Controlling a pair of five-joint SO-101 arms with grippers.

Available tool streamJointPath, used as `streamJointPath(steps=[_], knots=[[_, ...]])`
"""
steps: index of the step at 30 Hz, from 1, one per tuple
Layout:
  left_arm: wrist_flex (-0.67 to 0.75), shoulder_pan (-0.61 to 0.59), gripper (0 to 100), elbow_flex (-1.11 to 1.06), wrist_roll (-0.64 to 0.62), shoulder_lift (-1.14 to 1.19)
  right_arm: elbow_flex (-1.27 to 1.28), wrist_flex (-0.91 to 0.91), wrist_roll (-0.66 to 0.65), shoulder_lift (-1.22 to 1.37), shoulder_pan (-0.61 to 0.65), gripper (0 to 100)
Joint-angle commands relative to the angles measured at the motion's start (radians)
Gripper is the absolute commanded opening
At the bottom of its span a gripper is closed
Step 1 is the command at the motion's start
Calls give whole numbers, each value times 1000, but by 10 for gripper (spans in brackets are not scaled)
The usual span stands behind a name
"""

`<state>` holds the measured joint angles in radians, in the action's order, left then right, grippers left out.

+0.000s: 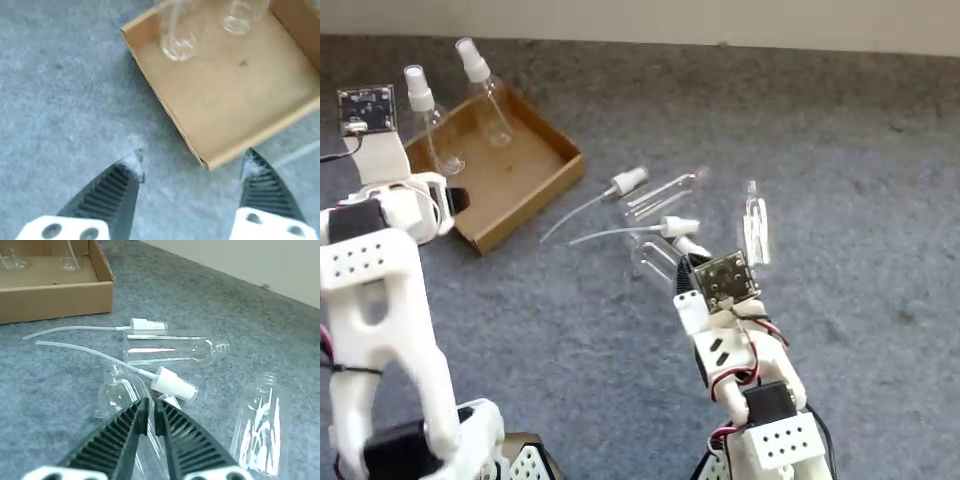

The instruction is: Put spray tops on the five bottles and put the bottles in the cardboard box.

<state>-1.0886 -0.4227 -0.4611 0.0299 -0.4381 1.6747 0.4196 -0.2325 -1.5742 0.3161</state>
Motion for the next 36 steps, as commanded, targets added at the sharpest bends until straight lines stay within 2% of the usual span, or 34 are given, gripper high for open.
streamJointPath(steps=[1, 4, 7, 12, 17, 20, 26, 32, 36], knots=[[-203, 140, 272, 13, -2, -99, 122, -28, -8, -12, -51, 24], [-310, 271, 271, 16, -9, -119, 122, -30, -8, -12, -76, 23], [-351, 371, 271, 16, -12, -119, 122, -30, -6, -12, -111, 22], [-365, 519, 270, 18, -186, -119, 120, -30, 54, -12, -179, 3], [-359, 737, 270, 18, -281, -117, 117, -30, 129, -12, -268, 4], [-359, 826, 270, 31, -348, -108, 117, -30, 140, -12, -282, 4], [-400, 878, 270, 193, -491, 130, 117, -30, 141, -12, -282, 4], [-459, 880, 274, 412, -657, 363, 119, -30, 140, -12, -282, 4], [-451, 881, 274, 510, -819, 489, 119, -30, 137, -12, -282, 4]])
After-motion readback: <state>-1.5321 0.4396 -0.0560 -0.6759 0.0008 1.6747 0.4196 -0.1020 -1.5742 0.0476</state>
